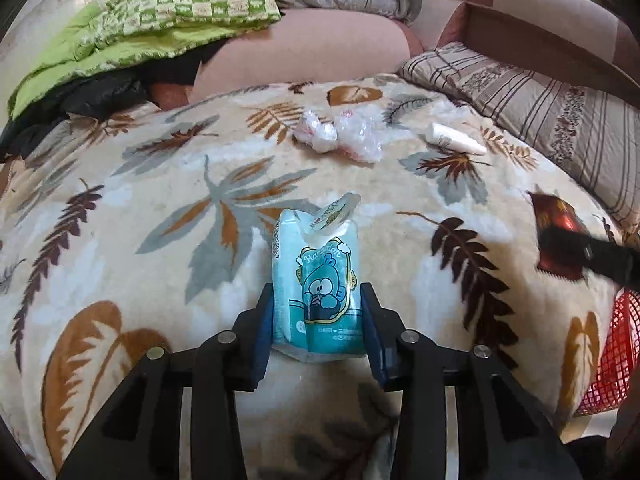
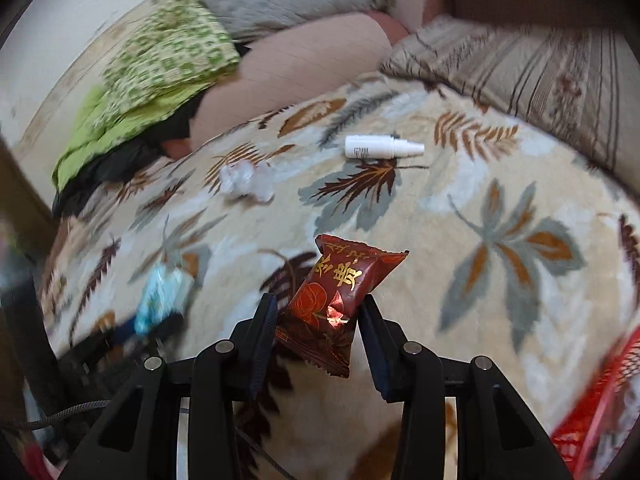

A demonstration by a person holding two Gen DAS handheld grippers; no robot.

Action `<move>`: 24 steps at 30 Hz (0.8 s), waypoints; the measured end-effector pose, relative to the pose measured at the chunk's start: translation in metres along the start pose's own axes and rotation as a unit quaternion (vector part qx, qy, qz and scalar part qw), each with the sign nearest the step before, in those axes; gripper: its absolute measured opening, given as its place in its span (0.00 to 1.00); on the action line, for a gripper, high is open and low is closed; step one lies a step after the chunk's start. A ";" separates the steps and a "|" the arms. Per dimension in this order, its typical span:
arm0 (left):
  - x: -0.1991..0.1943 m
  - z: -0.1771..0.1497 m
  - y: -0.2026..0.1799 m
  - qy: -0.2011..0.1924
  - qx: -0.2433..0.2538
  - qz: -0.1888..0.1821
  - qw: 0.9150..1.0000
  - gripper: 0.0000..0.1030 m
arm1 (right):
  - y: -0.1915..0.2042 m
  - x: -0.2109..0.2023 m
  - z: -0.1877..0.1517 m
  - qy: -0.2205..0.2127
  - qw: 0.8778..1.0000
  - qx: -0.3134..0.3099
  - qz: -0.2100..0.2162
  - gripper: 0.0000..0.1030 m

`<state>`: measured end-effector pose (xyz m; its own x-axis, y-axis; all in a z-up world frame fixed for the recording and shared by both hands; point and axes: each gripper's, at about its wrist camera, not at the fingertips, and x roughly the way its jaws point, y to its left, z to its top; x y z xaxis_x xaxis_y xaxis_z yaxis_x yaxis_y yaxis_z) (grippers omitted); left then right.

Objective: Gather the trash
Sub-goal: 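Lift the tissue packet and candy wrapper above the bed with both tools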

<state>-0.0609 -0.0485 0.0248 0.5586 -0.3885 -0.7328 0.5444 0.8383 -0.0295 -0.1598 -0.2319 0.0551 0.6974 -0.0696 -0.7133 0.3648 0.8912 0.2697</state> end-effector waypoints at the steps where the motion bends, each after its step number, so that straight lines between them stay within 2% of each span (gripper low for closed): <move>1: -0.006 -0.002 0.000 -0.004 0.000 -0.001 1.000 0.37 | 0.001 -0.006 -0.006 -0.006 1.000 -0.007 -0.004 0.44; 5: -0.029 -0.012 -0.005 -0.022 -0.005 -0.006 1.000 0.37 | -0.002 -0.028 -0.016 -0.034 0.999 -0.009 -0.010 0.44; 12: -0.052 -0.020 -0.013 -0.083 0.011 0.035 0.996 0.37 | 0.004 -0.036 -0.021 -0.056 0.998 -0.020 -0.021 0.44; 19: -0.056 -0.022 -0.015 -0.101 0.023 0.066 0.992 0.37 | 0.003 -0.042 -0.023 -0.070 0.996 -0.023 -0.040 0.44; 24: -0.067 -0.025 -0.023 -0.118 0.038 0.070 0.990 0.38 | 0.001 -0.050 -0.024 -0.082 0.995 -0.026 -0.051 0.44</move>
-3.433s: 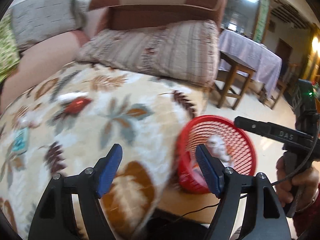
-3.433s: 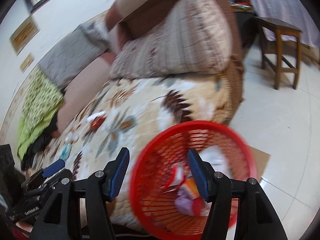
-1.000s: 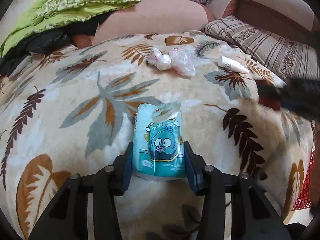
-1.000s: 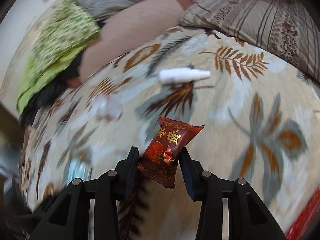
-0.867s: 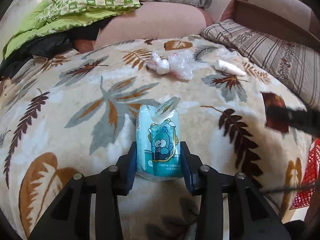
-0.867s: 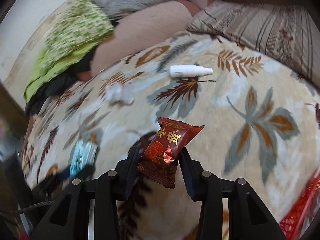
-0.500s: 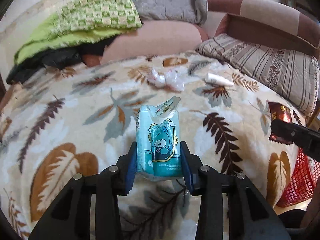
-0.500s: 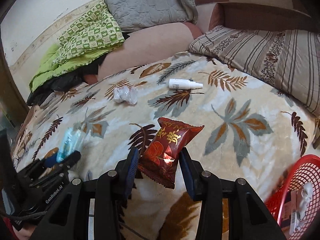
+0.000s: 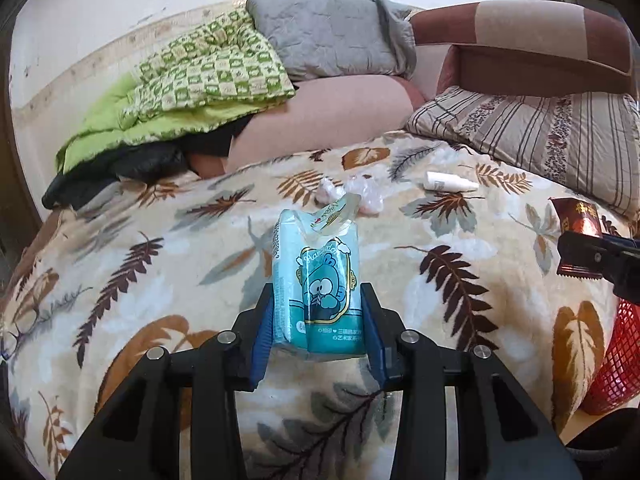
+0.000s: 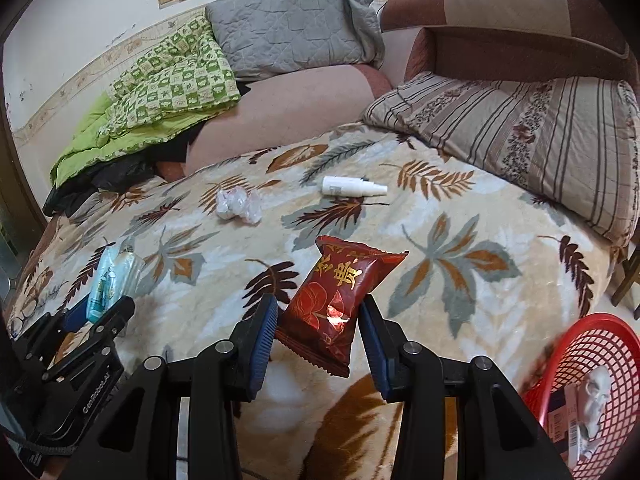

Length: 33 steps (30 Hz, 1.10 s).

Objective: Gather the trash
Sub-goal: 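Lift the tissue packet and candy wrapper above the bed with both tools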

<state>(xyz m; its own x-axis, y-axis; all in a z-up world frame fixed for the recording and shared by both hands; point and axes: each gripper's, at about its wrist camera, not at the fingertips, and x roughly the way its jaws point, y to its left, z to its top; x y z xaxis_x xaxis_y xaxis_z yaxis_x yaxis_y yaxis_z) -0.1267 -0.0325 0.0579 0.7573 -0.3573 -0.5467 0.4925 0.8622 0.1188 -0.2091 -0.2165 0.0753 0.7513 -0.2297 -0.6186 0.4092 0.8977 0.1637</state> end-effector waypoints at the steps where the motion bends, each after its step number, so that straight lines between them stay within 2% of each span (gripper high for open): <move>1: -0.002 0.000 -0.001 0.002 0.000 -0.003 1.000 0.38 | 0.000 0.000 0.000 -0.001 1.000 0.000 -0.002 0.44; 21: 0.003 -0.009 -0.004 0.030 -0.003 -0.014 0.999 0.38 | -0.006 -0.001 0.000 0.004 1.000 -0.003 -0.006 0.41; 26: 0.012 -0.010 0.002 0.047 -0.016 -0.019 0.999 0.38 | -0.014 0.013 0.001 0.043 0.999 0.020 0.006 0.42; 27: 0.014 -0.010 0.004 0.052 -0.020 -0.021 0.998 0.38 | -0.016 0.018 0.000 0.054 0.998 0.025 0.010 0.47; 28: 0.016 -0.011 0.005 0.055 -0.022 -0.022 0.998 0.38 | -0.017 0.024 0.000 0.072 0.997 0.027 0.015 0.50; 33: 0.018 -0.011 0.006 0.057 -0.024 -0.024 0.998 0.38 | -0.013 0.050 -0.007 0.140 0.990 0.018 0.012 0.52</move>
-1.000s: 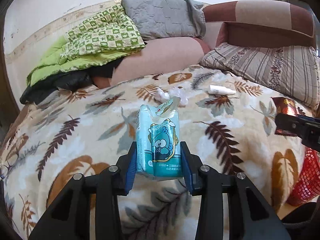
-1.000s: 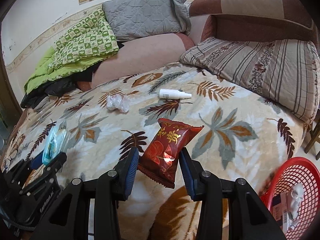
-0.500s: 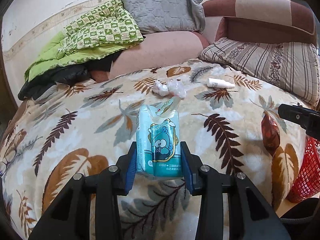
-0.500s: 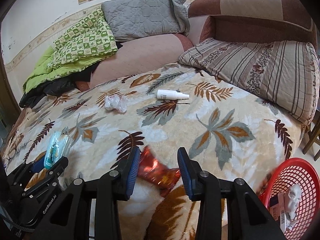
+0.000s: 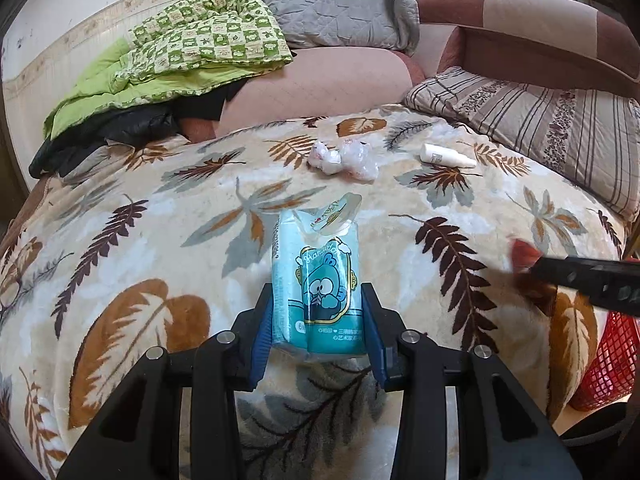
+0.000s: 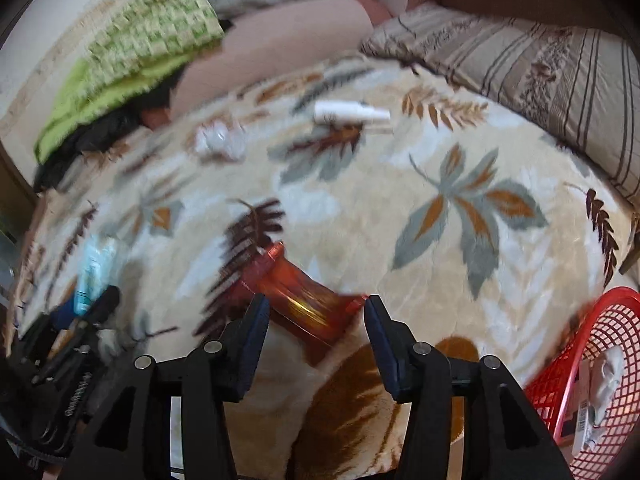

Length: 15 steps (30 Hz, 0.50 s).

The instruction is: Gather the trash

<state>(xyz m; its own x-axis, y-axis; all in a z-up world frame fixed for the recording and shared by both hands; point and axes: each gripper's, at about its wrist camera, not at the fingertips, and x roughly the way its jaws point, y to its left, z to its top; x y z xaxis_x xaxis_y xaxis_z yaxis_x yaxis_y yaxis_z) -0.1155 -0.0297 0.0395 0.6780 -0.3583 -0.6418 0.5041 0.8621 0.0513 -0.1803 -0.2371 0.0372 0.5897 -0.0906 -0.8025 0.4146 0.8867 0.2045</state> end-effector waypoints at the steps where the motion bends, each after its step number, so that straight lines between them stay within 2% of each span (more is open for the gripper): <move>1: 0.000 0.000 0.000 0.000 0.001 -0.001 1.000 0.38 | 0.000 0.003 0.000 0.008 1.000 0.000 0.004 0.44; 5: 0.001 0.000 -0.002 0.000 0.003 -0.003 1.000 0.38 | 0.002 0.009 -0.002 0.022 1.000 -0.005 0.005 0.34; 7: 0.002 0.000 -0.003 0.002 0.003 -0.005 1.000 0.38 | 0.005 0.007 -0.002 0.017 1.000 -0.012 0.011 0.24; 9: 0.003 0.000 -0.003 0.002 0.005 -0.005 1.000 0.38 | 0.009 0.005 -0.003 0.012 1.000 -0.021 0.009 0.21; 12: 0.003 0.000 -0.003 0.001 0.004 -0.005 1.000 0.38 | 0.013 -0.002 -0.003 0.002 0.999 -0.031 0.014 0.21; 15: 0.004 0.001 -0.003 0.002 0.001 -0.004 1.000 0.38 | 0.018 -0.007 -0.004 0.013 0.998 -0.050 0.026 0.31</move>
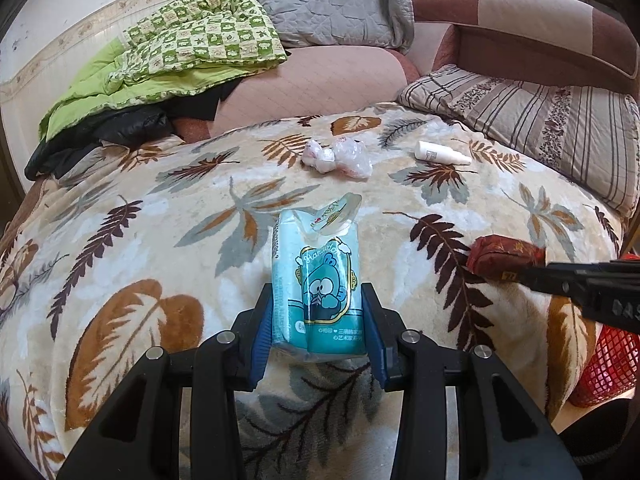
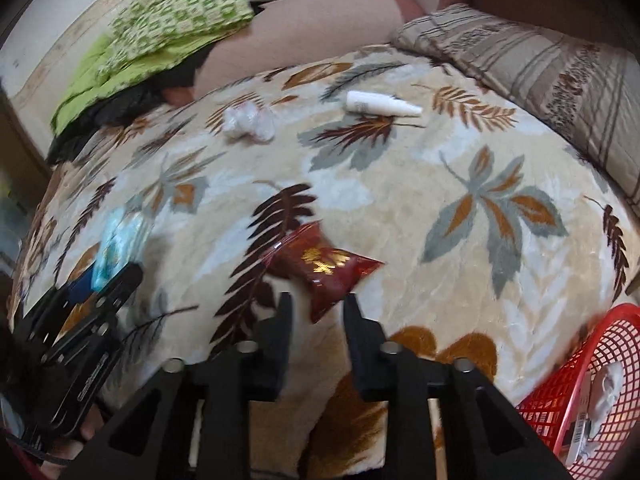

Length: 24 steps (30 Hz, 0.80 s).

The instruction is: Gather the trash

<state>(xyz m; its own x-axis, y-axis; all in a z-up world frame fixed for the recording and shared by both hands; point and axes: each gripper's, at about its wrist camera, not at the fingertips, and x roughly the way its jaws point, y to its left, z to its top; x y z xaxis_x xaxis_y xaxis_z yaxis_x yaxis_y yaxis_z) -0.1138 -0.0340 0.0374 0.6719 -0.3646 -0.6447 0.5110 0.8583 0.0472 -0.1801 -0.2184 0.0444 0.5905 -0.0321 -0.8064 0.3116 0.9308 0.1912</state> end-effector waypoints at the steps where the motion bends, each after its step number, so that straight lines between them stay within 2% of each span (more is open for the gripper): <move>1: -0.001 0.000 -0.001 0.000 0.000 0.000 1.000 0.38 | 0.004 -0.005 0.001 -0.007 1.000 -0.016 -0.004 0.31; 3: 0.001 0.000 0.000 0.002 -0.003 -0.002 1.000 0.38 | 0.011 -0.014 0.005 -0.020 0.998 -0.051 -0.014 0.35; 5: 0.002 0.000 0.000 0.004 -0.005 -0.003 1.000 0.38 | 0.012 -0.021 0.012 -0.036 0.997 -0.066 -0.018 0.49; 7: 0.001 -0.001 0.001 0.004 -0.006 -0.004 1.000 0.38 | 0.009 -0.023 0.022 -0.051 0.996 -0.071 -0.018 0.67; 8: 0.002 -0.001 0.001 0.003 -0.006 -0.005 1.000 0.38 | 0.007 -0.020 0.027 -0.051 0.996 -0.076 -0.011 0.69; 11: 0.003 -0.001 0.000 0.004 -0.005 -0.004 1.000 0.38 | 0.002 0.006 0.036 -0.011 0.996 -0.086 0.019 0.69; 14: 0.003 0.000 0.000 0.005 -0.006 -0.005 1.000 0.38 | 0.000 0.027 0.036 0.019 0.995 -0.093 0.015 0.69; 15: 0.003 -0.001 0.001 0.005 -0.007 -0.005 1.000 0.38 | -0.001 0.034 0.034 0.034 0.995 -0.093 0.017 0.63; 16: 0.003 -0.001 0.002 0.006 -0.008 -0.006 1.000 0.38 | -0.001 0.038 0.032 0.038 0.995 -0.091 0.012 0.50; 18: 0.003 -0.001 0.001 0.006 -0.008 -0.007 1.000 0.38 | 0.001 0.042 0.026 0.044 0.995 -0.085 0.010 0.41; 22: 0.004 -0.001 0.001 0.006 -0.006 -0.010 1.000 0.38 | 0.007 0.035 0.021 0.029 0.996 -0.080 -0.017 0.35; 24: 0.003 -0.002 0.000 0.004 -0.004 -0.012 1.000 0.38 | 0.005 0.026 0.022 0.020 0.999 -0.048 -0.005 0.35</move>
<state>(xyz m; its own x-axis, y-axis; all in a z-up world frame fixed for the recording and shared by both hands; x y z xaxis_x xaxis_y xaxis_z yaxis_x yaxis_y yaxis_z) -0.1127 -0.0345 0.0336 0.6554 -0.3820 -0.6516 0.5228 0.8520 0.0264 -0.1463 -0.2226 0.0365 0.5570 -0.0278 -0.8301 0.2423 0.9614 0.1304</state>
